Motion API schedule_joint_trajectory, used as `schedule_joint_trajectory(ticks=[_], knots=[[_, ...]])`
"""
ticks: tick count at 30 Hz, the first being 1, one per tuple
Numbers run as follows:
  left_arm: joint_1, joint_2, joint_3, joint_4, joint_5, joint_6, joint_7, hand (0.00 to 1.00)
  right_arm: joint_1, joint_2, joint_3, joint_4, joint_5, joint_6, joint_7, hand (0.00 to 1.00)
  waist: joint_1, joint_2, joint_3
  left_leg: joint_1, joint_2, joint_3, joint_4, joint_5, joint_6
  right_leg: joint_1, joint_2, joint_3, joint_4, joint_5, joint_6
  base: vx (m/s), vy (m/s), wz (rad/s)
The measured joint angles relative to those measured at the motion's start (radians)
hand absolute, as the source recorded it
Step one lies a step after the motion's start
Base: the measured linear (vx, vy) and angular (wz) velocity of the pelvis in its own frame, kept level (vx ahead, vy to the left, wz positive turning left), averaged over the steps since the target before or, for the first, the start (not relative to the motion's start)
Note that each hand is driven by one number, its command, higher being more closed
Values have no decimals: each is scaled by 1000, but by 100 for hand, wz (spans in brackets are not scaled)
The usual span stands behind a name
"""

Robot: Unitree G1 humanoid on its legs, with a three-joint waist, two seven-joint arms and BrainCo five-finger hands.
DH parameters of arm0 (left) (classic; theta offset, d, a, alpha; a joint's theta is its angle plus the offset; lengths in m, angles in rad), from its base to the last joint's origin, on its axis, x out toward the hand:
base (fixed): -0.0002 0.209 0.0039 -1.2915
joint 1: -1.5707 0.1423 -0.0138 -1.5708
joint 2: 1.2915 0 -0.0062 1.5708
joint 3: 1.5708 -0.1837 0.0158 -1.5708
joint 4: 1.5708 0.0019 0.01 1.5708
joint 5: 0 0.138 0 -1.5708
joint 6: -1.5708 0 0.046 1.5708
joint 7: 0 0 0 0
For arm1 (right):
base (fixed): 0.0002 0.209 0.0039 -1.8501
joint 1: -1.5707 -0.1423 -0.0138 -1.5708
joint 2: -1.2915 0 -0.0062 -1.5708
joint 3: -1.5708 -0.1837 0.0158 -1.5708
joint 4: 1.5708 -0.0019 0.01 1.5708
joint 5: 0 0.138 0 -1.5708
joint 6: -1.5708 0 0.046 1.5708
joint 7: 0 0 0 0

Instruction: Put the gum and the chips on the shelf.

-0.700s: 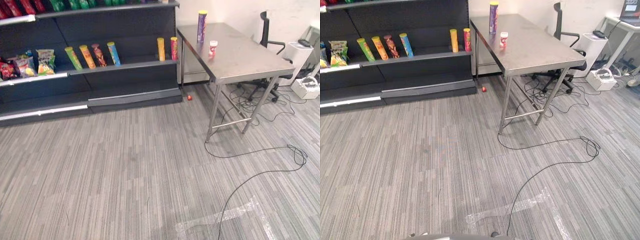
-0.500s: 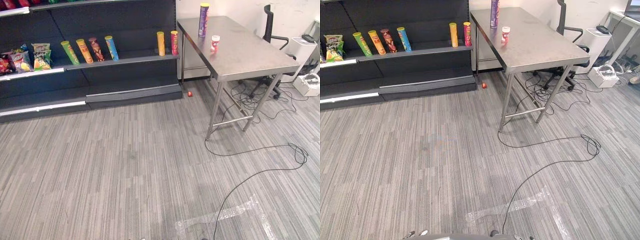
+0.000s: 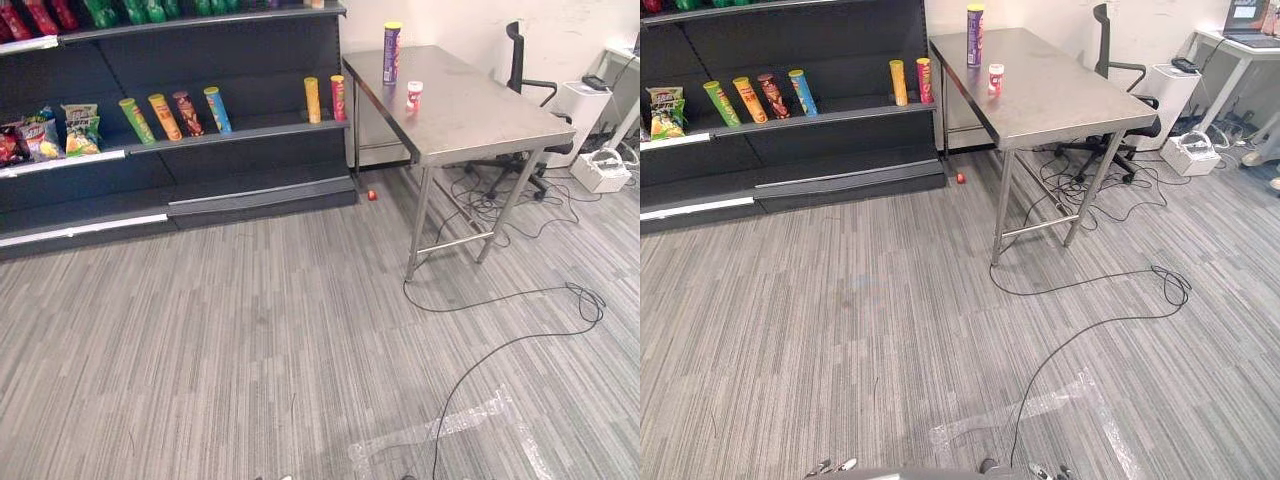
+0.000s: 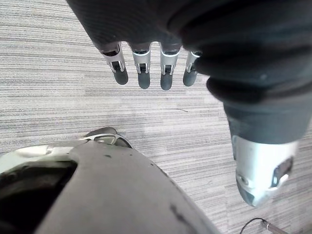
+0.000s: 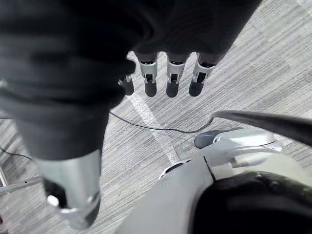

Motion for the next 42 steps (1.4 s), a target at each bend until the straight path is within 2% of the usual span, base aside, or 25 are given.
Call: schedule_joint_trajectory(ticks=[10,16,20,22,23,24,25,26,27,28,30,33,35,36,37,38,39,40,42], knots=[[-20,6,-8,28,10,2,0,0,-9,-1,1,1,-77,6,-14,0,0,7,-7,-7,-1,-2,0,-1,3,3,3,-14,-20,16,-13,58,-2,1],[-26,10,-31,28,10,3,5,0,-26,-5,0,9,-34,9,-1,0,-1,11,-2,-15,5,-1,7,7,-11,-27,3,-17,24,15,-12,16,-16,-3],[-37,11,-20,25,1,3,8,0,-44,-3,-21,5,2,8,2,0,-2,7,25,-20,5,7,7,7,-20,-88,-11,-14,141,-54,-25,-60,-27,-3],[-41,6,13,25,-2,3,9,0,-46,-2,-21,4,11,8,8,0,1,1,38,-26,8,16,29,-6,-38,-109,-19,-14,192,-90,-36,-72,-72,8],[-44,13,31,17,-23,3,11,0,-50,6,-19,3,14,6,18,0,0,-22,51,-96,30,18,176,-49,-69,-127,-44,-19,229,-127,-44,-81,-122,28],[-49,20,43,13,-47,2,12,0,-48,11,-16,3,30,6,25,0,0,-41,68,-183,65,20,382,-68,-69,-134,-65,-26,253,-141,-51,-116,-171,35],[-50,18,46,10,-66,3,13,0,-45,10,-15,3,41,5,27,0,0,-51,76,-233,91,18,491,-70,-66,-134,-71,-33,258,-144,-53,-98,-150,30],[-46,12,50,-1,-94,3,13,0,-38,2,-9,3,55,3,28,0,1,-32,85,-314,161,23,692,-76,-44,-123,-69,-47,266,-150,-59,-72,-67,22],[-39,-3,67,-4,-133,2,11,0,-30,-4,-9,2,67,2,29,0,1,-14,97,-350,225,32,824,-85,-23,-100,-67,-52,279,-165,-52,-4,23,19],[-37,-7,74,-4,-150,2,9,0,-26,-12,-9,3,72,3,29,0,2,-10,98,-364,241,33,856,-88,-21,-90,-70,-52,284,-173,-48,57,85,16],[-36,-9,79,-4,-198,2,-6,0,-22,-16,-11,4,77,2,30,0,0,-9,99,-385,240,-5,852,-98,-32,-69,-91,-49,284,-181,-36,107,118,4],[-41,-8,71,-5,-198,1,-9,0,-39,-21,-16,0,79,1,30,0,-1,-3,104,-401,207,-43,628,-91,-42,-77,-118,-17,285,-192,-18,184,222,-12],[-45,-8,65,-5,-193,-1,-11,0,-52,-22,-20,0,78,0,27,0,-4,2,112,-401,183,-86,378,-33,-64,-87,-154,11,290,-210,12,225,335,-30],[-46,-10,62,-6,-192,-1,-11,0,-54,-23,-20,0,78,-1,26,0,-4,9,115,-401,184,-104,319,-17,-71,-87,-163,16,290,-216,23,329,487,-32],[-51,-11,50,-5,-192,-1,-10,0,-57,-28,-17,0,77,-2,24,0,-6,22,124,-406,194,-110,296,35,-88,-84,-178,40,290,-234,52,304,433,-30],[-52,-14,48,-5,-192,-2,-10,0,-62,-31,-17,1,77,-1,22,0,-2,22,125,-422,181,-94,345,49,-70,-79,-198,69,273,-239,62,411,491,-34],[-52,-16,48,-8,-193,-11,-8,0,-75,-25,-18,5,76,-1,23,0,-3,35,126,-448,171,-68,420,-20,-16,-61,-210,86,253,-235,68,313,293,-25],[-55,-16,47,-12,-193,-12,-7,0,-83,-22,-18,7,74,0,23,0,-3,35,128,-461,169,-62,453,-51,-8,-63,-214,102,263,-232,70,417,342,-19],[-53,-8,48,-14,-194,-13,-5,0,-87,-17,-21,8,68,0,26,0,4,8,117,-469,128,-20,513,-136,12,-52,-238,138,275,-198,83,433,286,-26]])
